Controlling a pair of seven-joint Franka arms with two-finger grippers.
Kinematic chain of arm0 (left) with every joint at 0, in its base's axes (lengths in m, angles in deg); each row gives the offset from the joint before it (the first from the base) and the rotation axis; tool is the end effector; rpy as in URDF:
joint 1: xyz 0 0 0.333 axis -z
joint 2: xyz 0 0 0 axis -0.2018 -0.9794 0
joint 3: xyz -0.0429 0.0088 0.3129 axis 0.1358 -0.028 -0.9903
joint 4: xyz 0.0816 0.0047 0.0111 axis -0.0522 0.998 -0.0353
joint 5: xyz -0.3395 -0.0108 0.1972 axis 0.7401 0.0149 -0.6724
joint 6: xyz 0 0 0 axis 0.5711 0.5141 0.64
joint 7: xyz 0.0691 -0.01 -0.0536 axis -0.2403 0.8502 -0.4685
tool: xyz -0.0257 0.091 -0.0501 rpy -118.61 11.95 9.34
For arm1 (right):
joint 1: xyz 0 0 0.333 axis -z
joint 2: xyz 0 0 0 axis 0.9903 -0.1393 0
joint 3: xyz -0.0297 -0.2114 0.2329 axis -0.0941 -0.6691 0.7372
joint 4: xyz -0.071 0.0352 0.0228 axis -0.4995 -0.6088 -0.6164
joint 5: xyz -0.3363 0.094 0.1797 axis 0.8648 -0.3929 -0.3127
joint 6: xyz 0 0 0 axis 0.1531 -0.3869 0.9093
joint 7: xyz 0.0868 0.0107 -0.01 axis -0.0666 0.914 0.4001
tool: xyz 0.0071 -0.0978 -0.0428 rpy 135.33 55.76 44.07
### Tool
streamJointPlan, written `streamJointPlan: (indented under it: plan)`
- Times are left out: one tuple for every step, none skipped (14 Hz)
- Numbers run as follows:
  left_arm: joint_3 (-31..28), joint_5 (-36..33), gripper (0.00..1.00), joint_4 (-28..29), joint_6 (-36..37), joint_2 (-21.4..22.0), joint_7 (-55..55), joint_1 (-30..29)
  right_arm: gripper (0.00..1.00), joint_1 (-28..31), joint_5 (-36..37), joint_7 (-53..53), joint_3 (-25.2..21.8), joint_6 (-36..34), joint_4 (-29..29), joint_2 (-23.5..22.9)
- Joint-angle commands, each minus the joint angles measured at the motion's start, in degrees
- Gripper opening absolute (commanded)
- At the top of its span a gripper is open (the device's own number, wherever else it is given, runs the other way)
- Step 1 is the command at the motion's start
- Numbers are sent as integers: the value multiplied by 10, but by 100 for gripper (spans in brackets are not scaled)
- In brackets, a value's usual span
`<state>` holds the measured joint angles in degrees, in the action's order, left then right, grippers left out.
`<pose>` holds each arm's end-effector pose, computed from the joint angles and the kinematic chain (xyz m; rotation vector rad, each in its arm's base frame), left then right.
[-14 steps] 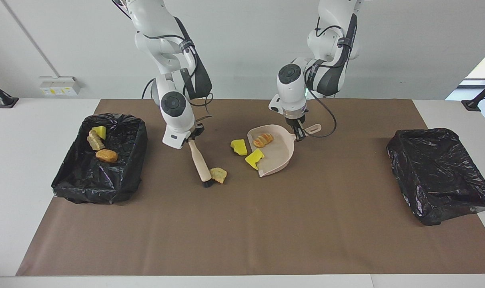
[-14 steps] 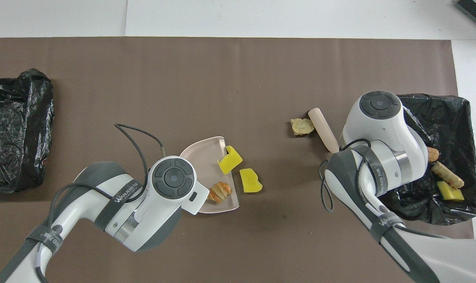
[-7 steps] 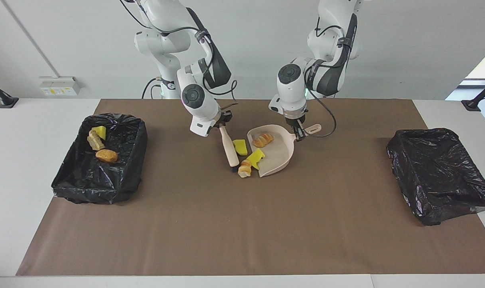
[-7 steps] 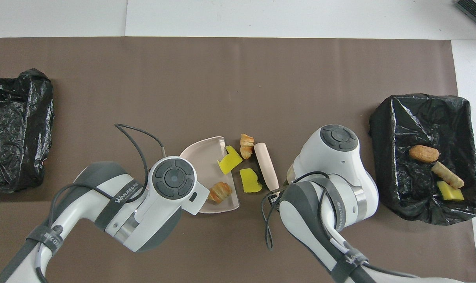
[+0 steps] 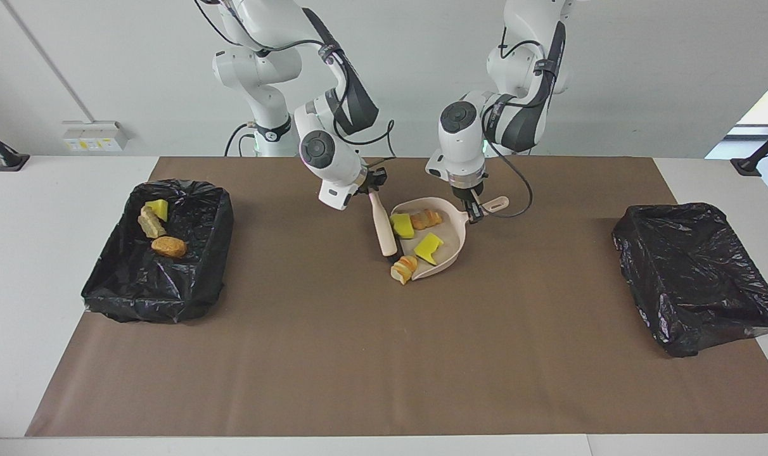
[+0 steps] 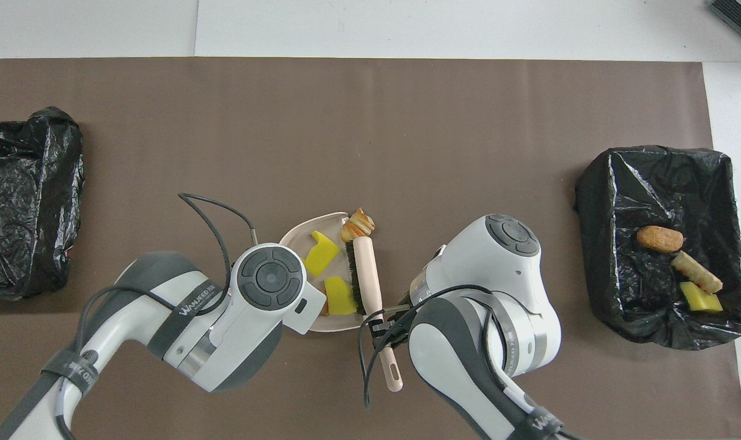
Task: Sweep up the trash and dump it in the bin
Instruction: 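Sweep the last brown pieces into the dustpan with the right gripper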
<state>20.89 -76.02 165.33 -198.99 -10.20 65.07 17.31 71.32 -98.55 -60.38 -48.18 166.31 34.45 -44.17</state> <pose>0.4318 -0.2875 0.3575 -2.2918 1.8366 0.2542 0.4425 0.2812 0.3895 -2.6558 -0.2463 0.5073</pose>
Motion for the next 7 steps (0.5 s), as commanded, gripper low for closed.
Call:
streamJointPlan:
  plan:
    - [2, -8, 0, 23, -19, 17, -18, -5, 0, 11, 164, 0, 7, 27, -16, -8]
    - [2, -7, 0, 23, -19, 17, -18, -6, 0, 14, 230, 0, 9, 29, -32, -37]
    - [1, -7, 0, 22, -18, 16, -18, -7, 0, 10, 271, 0, 8, 29, -56, -67]
    - [2, -7, 0, 22, -18, 16, -17, -12, 0, 7, 303, -1, 8, 28, -77, -92]
    - [2, -7, 0, 22, -16, 15, -16, -14, 0, 4, 328, -5, 10, 29, -88, -110]
    - [1, -6, 0, 22, -14, 15, -16, -15, 0, -6, 324, -6, 10, 36, -88, -113]
    - [2, -6, 0, 22, -13, 15, -16, -21, 0, -12, 307, -13, 11, 32, -85, -113]
